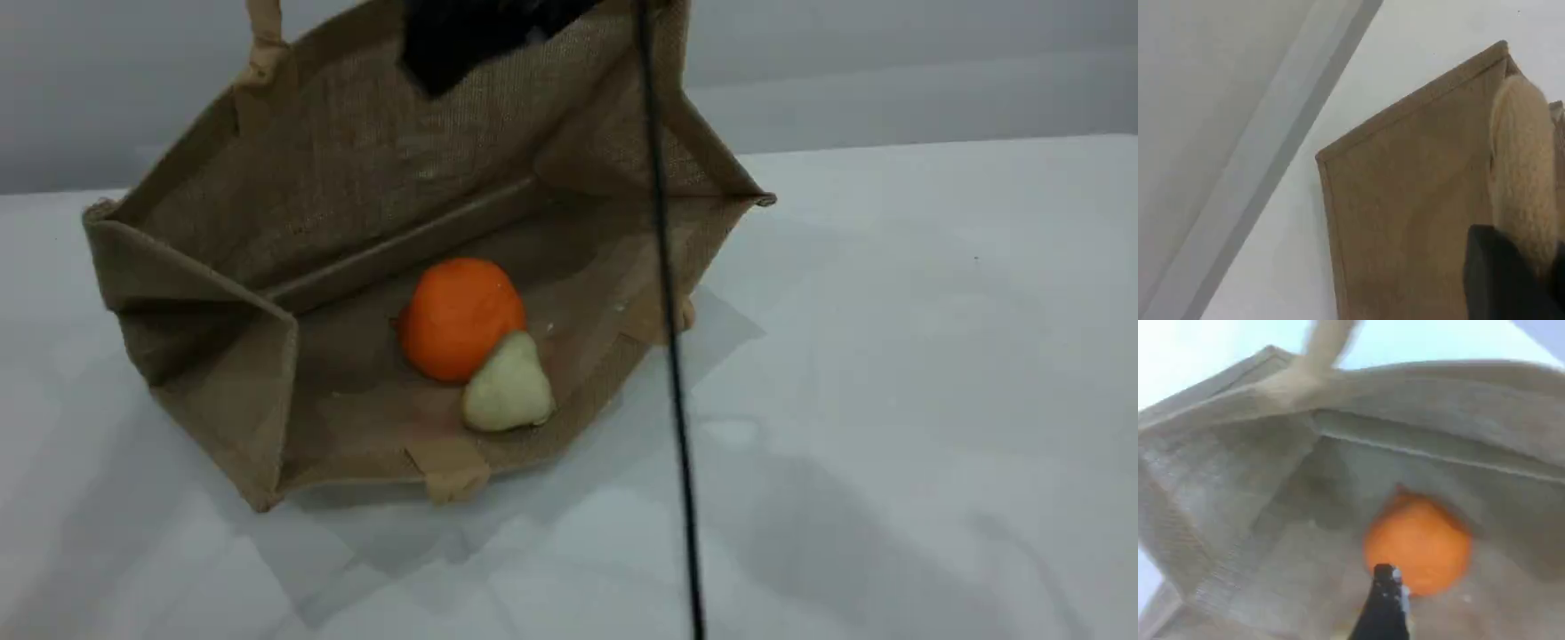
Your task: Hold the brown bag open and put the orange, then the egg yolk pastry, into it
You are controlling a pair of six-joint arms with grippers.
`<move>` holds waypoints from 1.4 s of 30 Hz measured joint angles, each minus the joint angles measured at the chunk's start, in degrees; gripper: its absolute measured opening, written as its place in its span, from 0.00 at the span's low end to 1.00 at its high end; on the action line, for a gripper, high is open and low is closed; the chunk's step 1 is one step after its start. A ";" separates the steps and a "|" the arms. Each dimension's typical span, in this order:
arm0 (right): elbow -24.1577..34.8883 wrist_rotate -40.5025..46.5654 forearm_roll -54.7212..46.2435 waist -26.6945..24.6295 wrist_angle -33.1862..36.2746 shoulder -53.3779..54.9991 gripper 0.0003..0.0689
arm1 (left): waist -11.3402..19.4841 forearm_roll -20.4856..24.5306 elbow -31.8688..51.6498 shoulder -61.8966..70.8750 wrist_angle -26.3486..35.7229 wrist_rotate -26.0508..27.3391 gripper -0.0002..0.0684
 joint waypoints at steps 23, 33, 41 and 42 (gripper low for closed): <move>0.00 0.23 -0.79 -32.80 11.17 -14.60 0.81 | 0.00 -1.39 0.00 0.00 -0.37 -0.28 0.29; 0.00 0.23 -0.92 -32.80 12.81 -19.28 0.81 | 0.00 1.20 0.00 -0.14 -0.04 -11.12 0.84; 0.00 0.63 -2.35 -32.76 16.95 -30.30 0.81 | 0.00 13.92 0.00 -5.08 0.11 -22.70 0.87; 0.00 0.63 -2.35 -32.76 17.43 -31.78 0.81 | 0.00 14.85 0.00 -6.03 0.11 -23.75 0.87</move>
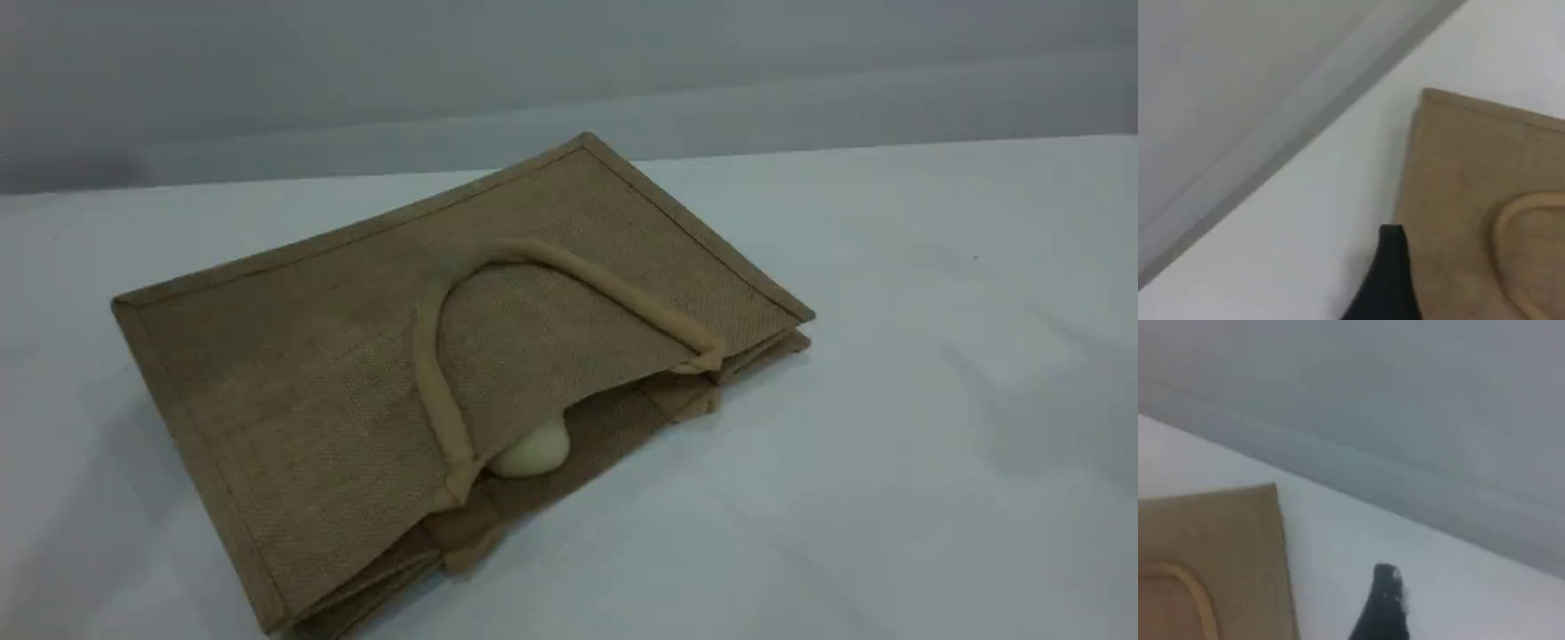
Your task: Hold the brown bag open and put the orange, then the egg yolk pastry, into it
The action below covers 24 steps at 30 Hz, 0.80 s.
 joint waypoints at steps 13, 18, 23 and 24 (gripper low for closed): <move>0.00 2.63 1.35 0.00 13.53 -24.31 0.81 | 0.00 4.49 0.21 -16.81 0.05 -16.61 0.86; -0.05 4.02 1.54 0.00 19.96 -33.38 0.81 | 0.00 5.14 5.00 -24.73 0.03 -19.16 0.86; 0.00 4.85 1.59 0.02 23.14 -41.00 0.81 | 0.00 5.08 14.90 -35.02 -0.02 -18.48 0.86; 0.00 5.17 1.59 0.02 23.96 -42.19 0.81 | 0.00 5.08 17.35 -37.41 0.03 -18.15 0.86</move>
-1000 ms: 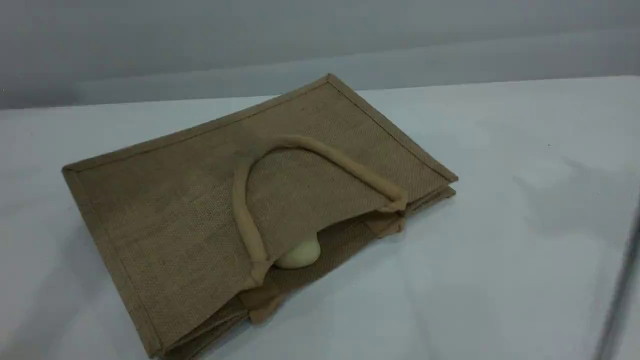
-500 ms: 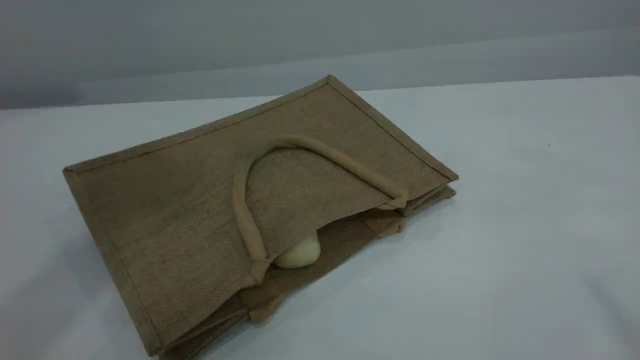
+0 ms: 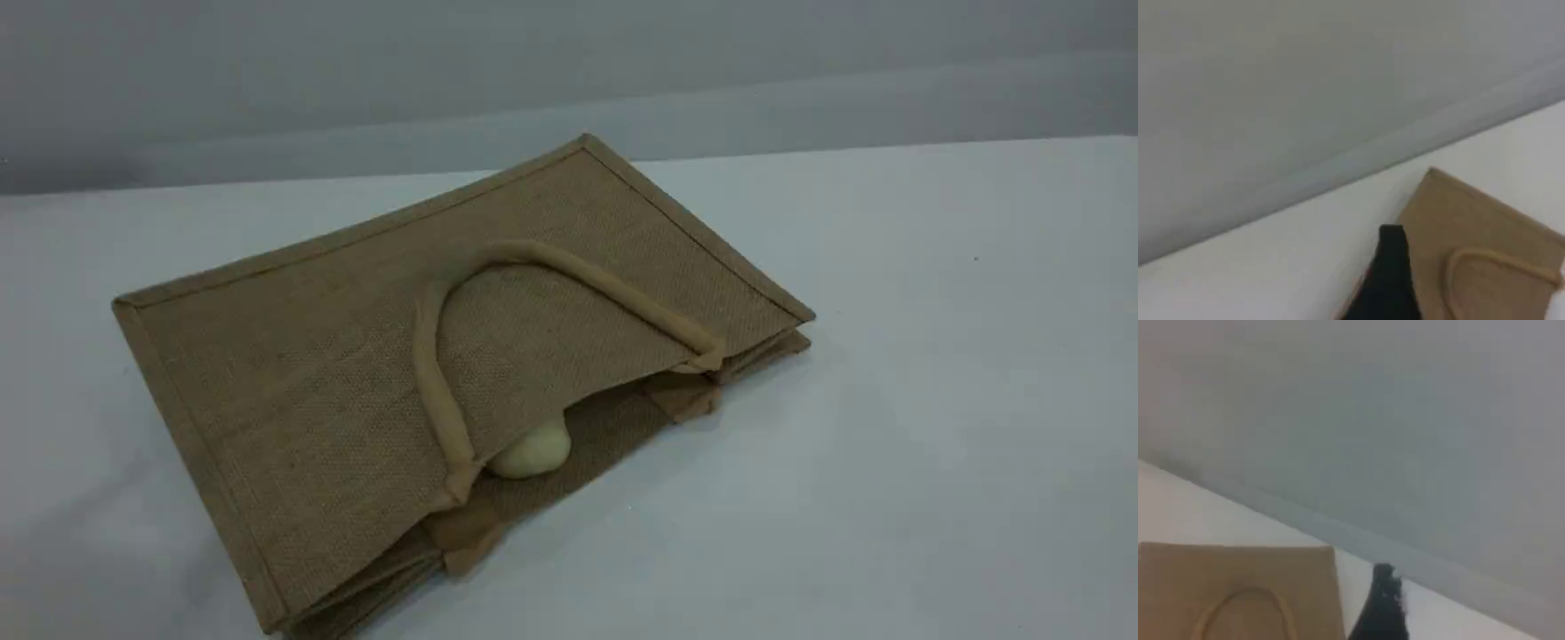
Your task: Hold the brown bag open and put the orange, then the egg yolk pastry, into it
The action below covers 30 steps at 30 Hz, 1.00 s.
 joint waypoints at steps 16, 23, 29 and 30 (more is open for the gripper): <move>13.66 5.61 -0.21 0.00 2.36 -13.96 0.81 | 0.00 0.00 38.24 -46.37 -0.07 0.76 0.86; 27.12 5.43 -1.42 0.00 2.30 -20.05 0.81 | 0.00 -0.01 51.81 -61.12 -0.07 0.76 0.86; 37.62 3.08 -4.15 0.00 2.22 -20.68 0.81 | 0.00 -0.15 62.37 -62.61 -0.22 0.76 0.86; 38.93 2.47 -4.15 0.00 2.22 -20.68 0.81 | 0.00 -0.14 63.97 -62.61 -0.22 0.76 0.86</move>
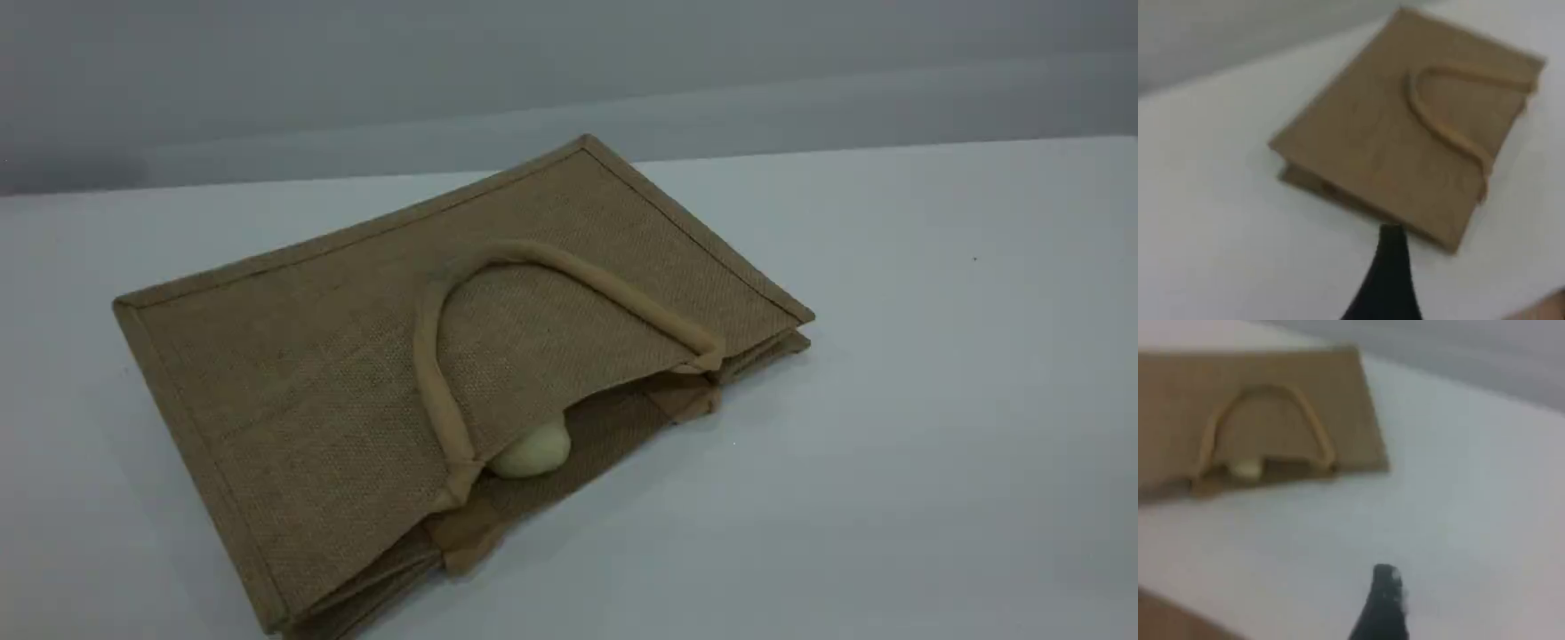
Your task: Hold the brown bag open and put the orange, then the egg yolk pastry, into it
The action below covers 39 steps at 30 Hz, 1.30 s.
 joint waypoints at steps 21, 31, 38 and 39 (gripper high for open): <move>12.16 5.32 -5.78 0.00 -8.01 -0.34 0.81 | 0.00 0.67 10.38 0.04 -6.63 -4.19 0.86; 12.28 7.26 -6.48 0.00 -8.31 -0.34 0.81 | 0.00 9.15 11.11 -0.05 -8.15 -14.52 0.86; 12.28 7.21 -6.48 0.00 -8.31 -0.34 0.81 | 0.00 10.49 11.13 -0.05 -8.09 -16.89 0.86; 12.28 7.21 -6.48 0.00 -8.32 -0.34 0.81 | 0.00 10.49 11.13 -0.05 -8.09 -16.84 0.86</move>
